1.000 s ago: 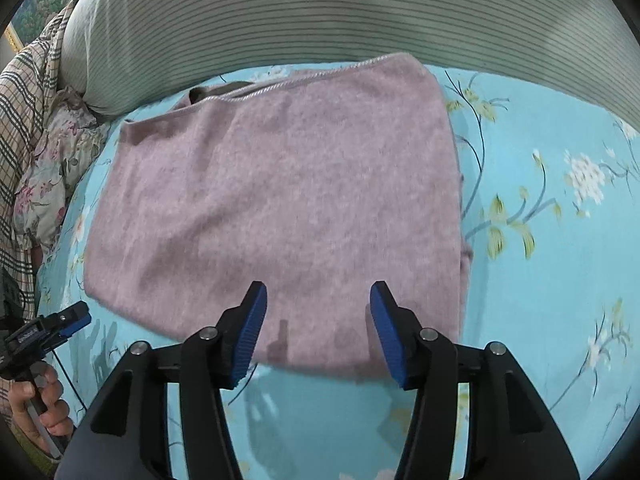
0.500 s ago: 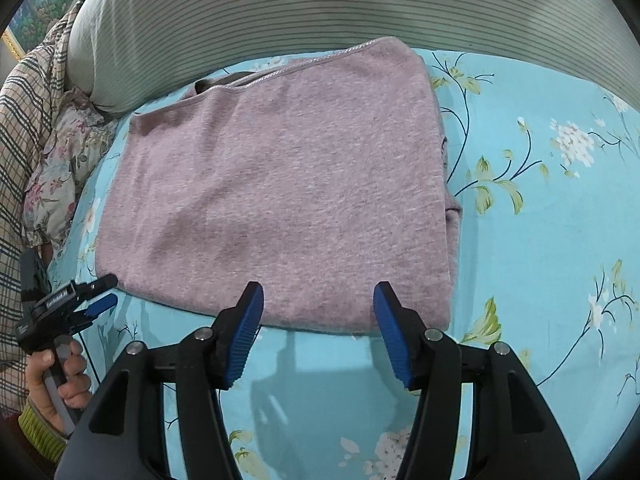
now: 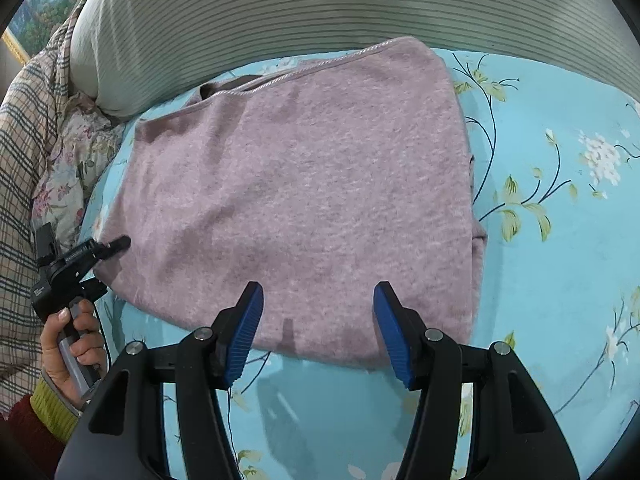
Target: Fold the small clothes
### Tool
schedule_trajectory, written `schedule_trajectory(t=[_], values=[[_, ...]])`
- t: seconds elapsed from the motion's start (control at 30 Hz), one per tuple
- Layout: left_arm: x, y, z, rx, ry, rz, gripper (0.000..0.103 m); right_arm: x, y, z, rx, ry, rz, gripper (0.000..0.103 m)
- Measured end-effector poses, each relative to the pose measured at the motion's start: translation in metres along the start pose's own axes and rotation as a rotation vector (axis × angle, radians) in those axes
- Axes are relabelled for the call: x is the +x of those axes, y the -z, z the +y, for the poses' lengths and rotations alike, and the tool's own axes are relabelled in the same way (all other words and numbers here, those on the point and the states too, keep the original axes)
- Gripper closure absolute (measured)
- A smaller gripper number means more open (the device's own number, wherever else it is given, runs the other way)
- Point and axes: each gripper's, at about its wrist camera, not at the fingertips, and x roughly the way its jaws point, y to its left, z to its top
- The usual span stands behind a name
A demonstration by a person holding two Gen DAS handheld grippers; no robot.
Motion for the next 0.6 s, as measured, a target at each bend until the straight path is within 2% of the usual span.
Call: schedule_trajectory(t=[0.1, 0.2, 0.37, 0.47, 0.6], values=[[0.0, -0.006, -0.003, 0.019, 0.024, 0.012, 0.077, -0.002, -0.004, -0.003, 0.016, -0.02, -0.016, 0.044], [-0.009, -0.006, -0.018, 0.079, 0.036, 0.002, 0.084, -0.003, -0.007, -0.005, 0.026, -0.045, -0.023, 0.044], [-0.026, 0.003, -0.057, 0.214, 0.099, -0.022, 0.091, -0.004, -0.014, -0.012, 0.071, -0.11, -0.03, 0.044], [-0.031, 0.019, -0.1, 0.362, 0.129, -0.017, 0.091, -0.005, -0.017, -0.017, 0.111, -0.151, -0.033, 0.044], [-0.024, 0.057, -0.156, 0.586, 0.139, 0.013, 0.091, -0.004, -0.028, -0.022, 0.14, -0.194, -0.038, 0.044]])
